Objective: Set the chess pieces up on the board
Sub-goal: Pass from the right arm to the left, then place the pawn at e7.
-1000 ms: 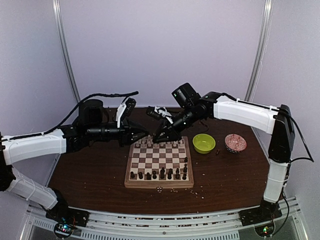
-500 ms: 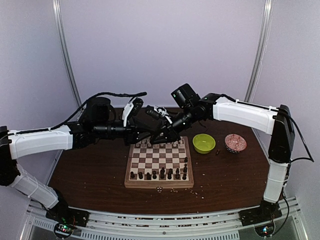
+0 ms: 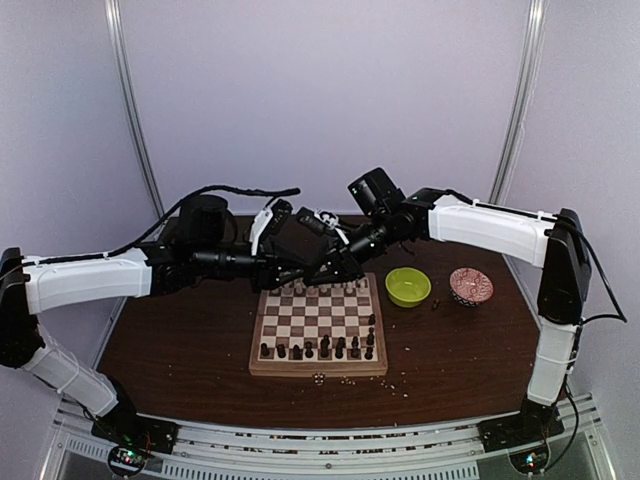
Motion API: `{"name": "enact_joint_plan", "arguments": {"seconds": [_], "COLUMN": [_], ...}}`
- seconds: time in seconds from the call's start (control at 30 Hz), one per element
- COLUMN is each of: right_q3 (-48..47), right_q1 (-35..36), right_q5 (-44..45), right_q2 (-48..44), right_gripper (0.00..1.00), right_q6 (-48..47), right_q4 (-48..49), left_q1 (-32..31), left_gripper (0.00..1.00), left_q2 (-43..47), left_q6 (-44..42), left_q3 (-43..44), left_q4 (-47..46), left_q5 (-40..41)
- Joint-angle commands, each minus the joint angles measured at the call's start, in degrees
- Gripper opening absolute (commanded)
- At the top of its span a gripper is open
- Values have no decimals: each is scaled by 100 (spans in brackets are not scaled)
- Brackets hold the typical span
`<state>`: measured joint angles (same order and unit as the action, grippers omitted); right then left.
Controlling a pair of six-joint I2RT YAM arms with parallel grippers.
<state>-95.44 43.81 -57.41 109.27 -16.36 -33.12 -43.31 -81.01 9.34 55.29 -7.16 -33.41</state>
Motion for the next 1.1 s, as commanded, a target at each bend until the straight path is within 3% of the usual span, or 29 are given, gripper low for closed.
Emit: {"name": "enact_joint_plan", "arguments": {"seconds": [0.0, 0.53, 0.8, 0.93, 1.07], "right_q3": [73, 129, 353, 483, 967], "right_q1": [-55, -72, -303, -652, -1010], "right_q5": [-182, -105, 222, 484, 564], "right_q2": [-209, -209, -397, -440, -728], "right_gripper": [18, 19, 43, 46, 46], "right_q6": [133, -74, -468, -1196, -1400], "right_q4": [227, 116, -351, -1211, -1364], "left_q1": [-13, 39, 179, 191, 125], "left_gripper": [27, 10, 11, 11, 11], "left_q2": [-130, -371, -424, -583, -916], "left_q6": [5, 54, -104, -405, -714], "left_q3": [211, 455, 451, 496, 586], "left_q4": [-103, -65, 350, 940, 1518], "left_q5": [-190, -678, -293, 36, 564]}}
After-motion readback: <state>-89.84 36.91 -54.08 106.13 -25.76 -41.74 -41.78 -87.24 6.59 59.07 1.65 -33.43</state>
